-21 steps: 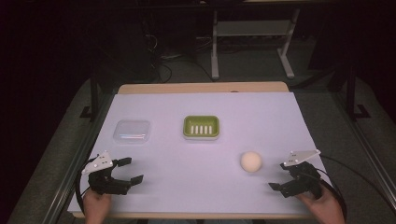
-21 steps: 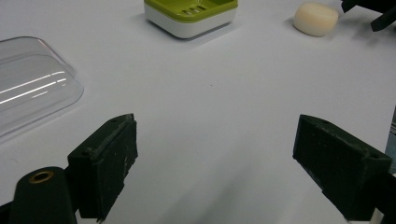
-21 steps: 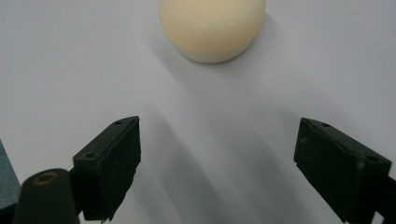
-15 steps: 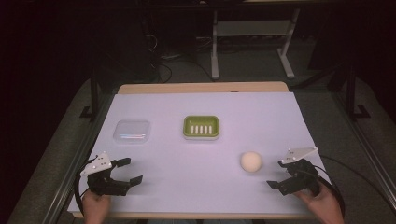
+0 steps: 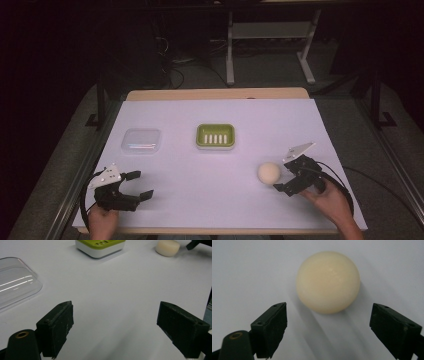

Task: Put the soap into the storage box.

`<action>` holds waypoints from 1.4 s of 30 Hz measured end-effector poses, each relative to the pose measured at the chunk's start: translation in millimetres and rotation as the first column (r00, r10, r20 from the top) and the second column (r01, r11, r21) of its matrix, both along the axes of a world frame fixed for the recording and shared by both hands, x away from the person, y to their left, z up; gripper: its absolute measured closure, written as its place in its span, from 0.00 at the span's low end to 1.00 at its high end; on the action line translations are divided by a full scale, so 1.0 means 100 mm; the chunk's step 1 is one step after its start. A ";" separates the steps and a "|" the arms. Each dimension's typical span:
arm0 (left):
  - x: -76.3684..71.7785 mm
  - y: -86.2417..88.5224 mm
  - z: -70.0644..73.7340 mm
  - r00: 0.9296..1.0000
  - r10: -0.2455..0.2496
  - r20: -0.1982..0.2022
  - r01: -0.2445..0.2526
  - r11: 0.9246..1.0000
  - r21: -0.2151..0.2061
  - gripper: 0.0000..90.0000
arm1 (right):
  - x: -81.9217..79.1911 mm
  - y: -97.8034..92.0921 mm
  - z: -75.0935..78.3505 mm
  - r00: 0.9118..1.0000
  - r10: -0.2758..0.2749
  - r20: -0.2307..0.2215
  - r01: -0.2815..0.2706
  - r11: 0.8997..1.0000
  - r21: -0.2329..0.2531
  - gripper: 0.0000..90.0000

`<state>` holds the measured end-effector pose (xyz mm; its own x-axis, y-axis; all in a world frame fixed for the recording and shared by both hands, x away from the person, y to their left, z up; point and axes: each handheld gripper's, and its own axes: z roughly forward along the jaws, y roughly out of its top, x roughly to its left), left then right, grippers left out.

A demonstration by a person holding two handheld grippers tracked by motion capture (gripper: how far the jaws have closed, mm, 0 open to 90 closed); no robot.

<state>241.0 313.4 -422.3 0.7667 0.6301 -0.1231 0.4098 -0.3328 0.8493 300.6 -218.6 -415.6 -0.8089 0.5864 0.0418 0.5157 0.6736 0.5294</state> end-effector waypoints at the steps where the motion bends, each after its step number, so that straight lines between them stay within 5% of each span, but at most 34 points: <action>1: -0.01 -0.02 0.00 1.000 -0.002 0.002 0.002 1.000 0.009 0.14 | 0.05 0.06 0.01 1.000 0.006 -0.009 -0.006 1.000 -0.004 0.15; 14: 0.04 0.03 -0.02 1.000 0.015 -0.018 -0.015 1.000 0.004 0.14 | 0.30 0.31 -0.09 0.997 0.051 -0.054 -0.055 0.995 -0.082 0.16; 23: 0.03 0.03 -0.02 1.000 0.016 -0.013 -0.016 1.000 -0.004 0.14 | 0.37 0.41 -0.11 0.990 0.101 -0.094 -0.112 0.986 -0.121 0.25; 42: 0.05 0.08 -0.02 1.000 0.028 -0.013 -0.028 1.000 -0.011 0.14 | 0.90 0.84 0.21 0.980 0.189 -0.062 -0.193 0.979 -0.060 0.25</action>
<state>246.1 321.1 -424.1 0.7473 0.6496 -0.1401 0.4300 -0.3119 0.8472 390.4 -134.1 -394.8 -0.9038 0.4243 0.0563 0.4015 0.7947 0.4554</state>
